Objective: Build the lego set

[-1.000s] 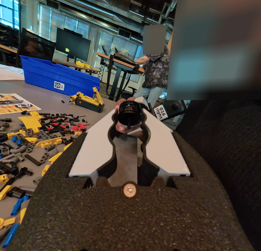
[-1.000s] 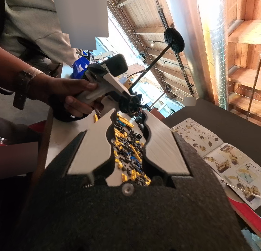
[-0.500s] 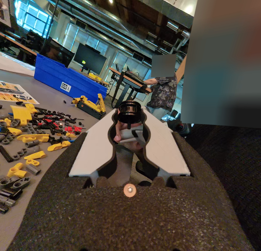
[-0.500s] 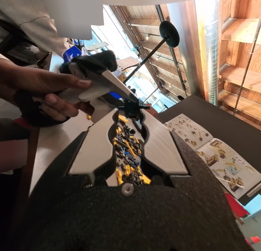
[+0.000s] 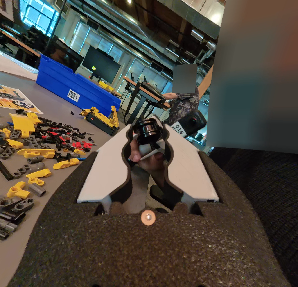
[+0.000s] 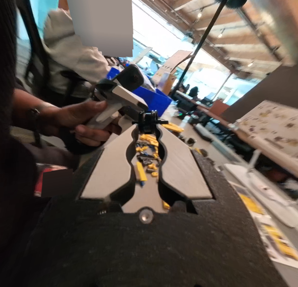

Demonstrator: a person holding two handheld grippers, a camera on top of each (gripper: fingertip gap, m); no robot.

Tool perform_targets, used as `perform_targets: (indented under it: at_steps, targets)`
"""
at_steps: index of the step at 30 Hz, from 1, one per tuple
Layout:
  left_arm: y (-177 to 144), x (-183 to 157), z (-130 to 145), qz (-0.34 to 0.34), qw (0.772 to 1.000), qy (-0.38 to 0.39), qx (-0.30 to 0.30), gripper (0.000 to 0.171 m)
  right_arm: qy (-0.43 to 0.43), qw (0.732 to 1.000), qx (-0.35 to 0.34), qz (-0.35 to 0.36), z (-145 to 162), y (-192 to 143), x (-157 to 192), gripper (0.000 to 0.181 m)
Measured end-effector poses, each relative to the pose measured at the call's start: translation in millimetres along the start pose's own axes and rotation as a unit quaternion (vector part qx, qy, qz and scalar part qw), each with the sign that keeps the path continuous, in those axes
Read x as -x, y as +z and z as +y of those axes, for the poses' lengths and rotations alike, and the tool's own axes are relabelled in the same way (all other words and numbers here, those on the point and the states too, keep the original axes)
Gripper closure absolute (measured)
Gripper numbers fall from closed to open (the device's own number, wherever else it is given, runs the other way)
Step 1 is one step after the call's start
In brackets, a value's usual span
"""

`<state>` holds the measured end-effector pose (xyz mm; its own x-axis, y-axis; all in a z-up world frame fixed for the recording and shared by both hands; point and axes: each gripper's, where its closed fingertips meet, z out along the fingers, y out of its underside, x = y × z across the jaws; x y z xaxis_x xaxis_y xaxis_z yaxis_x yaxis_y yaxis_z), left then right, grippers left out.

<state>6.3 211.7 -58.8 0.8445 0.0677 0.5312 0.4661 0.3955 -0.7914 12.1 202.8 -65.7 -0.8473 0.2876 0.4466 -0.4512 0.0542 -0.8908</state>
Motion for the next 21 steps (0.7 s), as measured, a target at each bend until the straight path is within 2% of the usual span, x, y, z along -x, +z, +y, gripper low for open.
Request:
perform_targets:
  at_steps: [3,6,8,11,14,21]
  targets:
    - [-13,-9,-19,0.005,0.997,0.047,-0.060,0.132,0.087,0.996,0.003,-0.030,3,-2,-3,0.162]
    - [-30,-4,-39,-0.057,0.985,0.121,-0.112,0.132,0.151,0.988,0.010,-0.032,8,-4,-11,0.162]
    - [-34,-1,-44,-0.069,0.982,0.142,-0.100,0.132,0.198,0.979,0.014,-0.040,11,-5,-14,0.162]
    - [-31,12,-35,-0.080,0.986,0.143,-0.026,0.131,0.259,0.964,0.013,-0.062,14,-5,-14,0.162]
    - [-29,18,-20,-0.061,0.990,0.121,0.043,0.131,0.283,0.955,0.020,-0.082,16,-3,-10,0.162]
    - [-33,13,-22,-0.027,0.994,0.097,0.034,0.131,0.285,0.953,0.028,-0.102,17,-2,-3,0.162]
